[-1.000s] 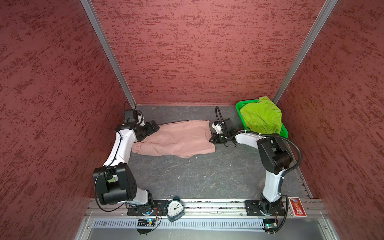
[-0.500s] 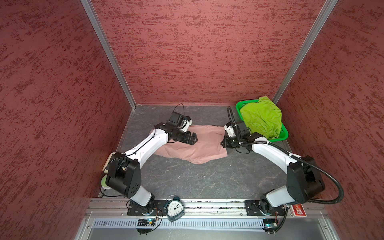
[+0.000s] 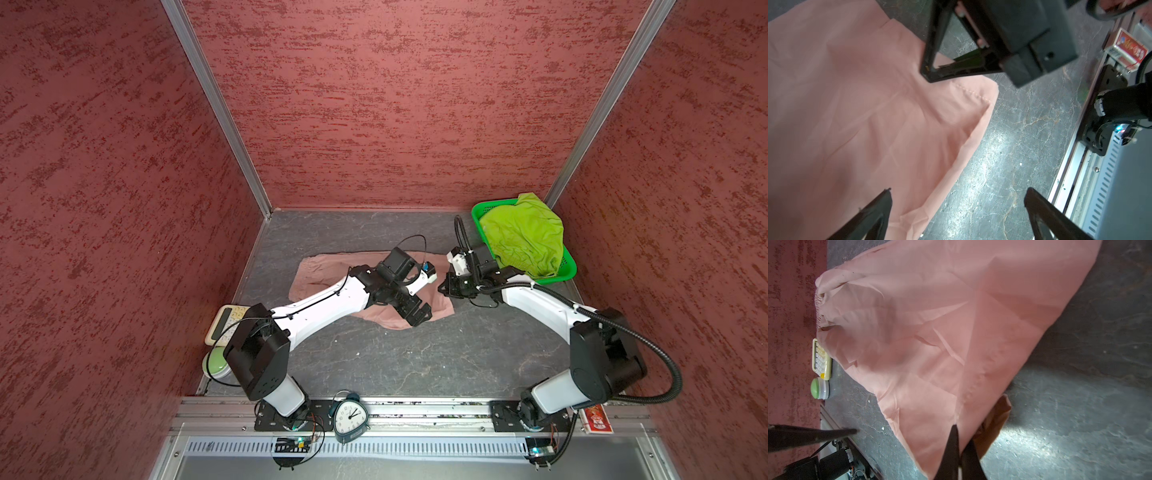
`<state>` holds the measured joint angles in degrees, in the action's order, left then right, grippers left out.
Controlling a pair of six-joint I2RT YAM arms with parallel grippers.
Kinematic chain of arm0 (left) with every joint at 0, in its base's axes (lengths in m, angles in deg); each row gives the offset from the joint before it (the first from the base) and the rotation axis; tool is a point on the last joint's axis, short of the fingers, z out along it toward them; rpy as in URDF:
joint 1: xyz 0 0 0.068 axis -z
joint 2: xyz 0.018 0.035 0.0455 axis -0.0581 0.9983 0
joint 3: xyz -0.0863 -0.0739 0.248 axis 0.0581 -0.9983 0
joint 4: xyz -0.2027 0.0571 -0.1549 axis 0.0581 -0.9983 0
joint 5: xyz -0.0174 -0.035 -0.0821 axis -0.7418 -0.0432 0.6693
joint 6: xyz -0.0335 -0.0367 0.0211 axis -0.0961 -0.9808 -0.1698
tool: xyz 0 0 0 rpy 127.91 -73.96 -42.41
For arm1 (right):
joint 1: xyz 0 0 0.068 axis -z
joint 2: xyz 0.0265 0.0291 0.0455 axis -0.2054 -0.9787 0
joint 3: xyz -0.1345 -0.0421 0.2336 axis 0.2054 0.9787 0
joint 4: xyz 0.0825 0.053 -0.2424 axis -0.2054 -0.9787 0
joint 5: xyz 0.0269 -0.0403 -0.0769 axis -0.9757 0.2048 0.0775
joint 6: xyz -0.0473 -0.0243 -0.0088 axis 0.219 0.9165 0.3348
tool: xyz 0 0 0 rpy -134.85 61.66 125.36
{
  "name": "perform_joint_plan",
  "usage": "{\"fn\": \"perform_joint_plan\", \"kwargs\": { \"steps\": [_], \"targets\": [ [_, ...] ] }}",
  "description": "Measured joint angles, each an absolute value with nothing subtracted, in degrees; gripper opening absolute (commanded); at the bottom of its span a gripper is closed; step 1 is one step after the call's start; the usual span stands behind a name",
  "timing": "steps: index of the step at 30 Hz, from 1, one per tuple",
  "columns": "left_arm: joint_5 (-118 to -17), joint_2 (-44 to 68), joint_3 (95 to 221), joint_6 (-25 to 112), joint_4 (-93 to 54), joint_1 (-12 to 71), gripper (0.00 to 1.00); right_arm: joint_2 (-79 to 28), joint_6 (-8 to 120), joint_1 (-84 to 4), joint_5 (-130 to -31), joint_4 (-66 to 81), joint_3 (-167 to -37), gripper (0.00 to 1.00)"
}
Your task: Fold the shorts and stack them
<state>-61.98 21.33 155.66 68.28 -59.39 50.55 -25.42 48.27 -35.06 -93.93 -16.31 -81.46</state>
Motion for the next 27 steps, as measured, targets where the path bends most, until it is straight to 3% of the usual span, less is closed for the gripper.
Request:
{"fn": "perform_joint_plan", "kwargs": {
  "steps": [9,19,23,27],
  "targets": [
    [-72.95,23.8,149.6,70.18,-51.5,58.99,0.99,-25.4,45.72,-34.4,-96.44,-13.56,-78.29,0.0],
    [-82.53,31.26,145.89,70.36,-40.95,62.31,1.0,-24.26,43.81,-33.39,-97.21,-11.46,-75.87,0.0],
    [-85.67,32.55,146.24,70.47,-39.48,62.29,0.86,-23.24,42.79,-32.8,-96.88,-10.26,-75.38,0.03],
    [-85.91,33.11,147.46,70.42,-39.42,61.83,0.81,-22.71,42.31,-32.32,-95.68,-9.28,-75.36,0.04]
  ]
}}
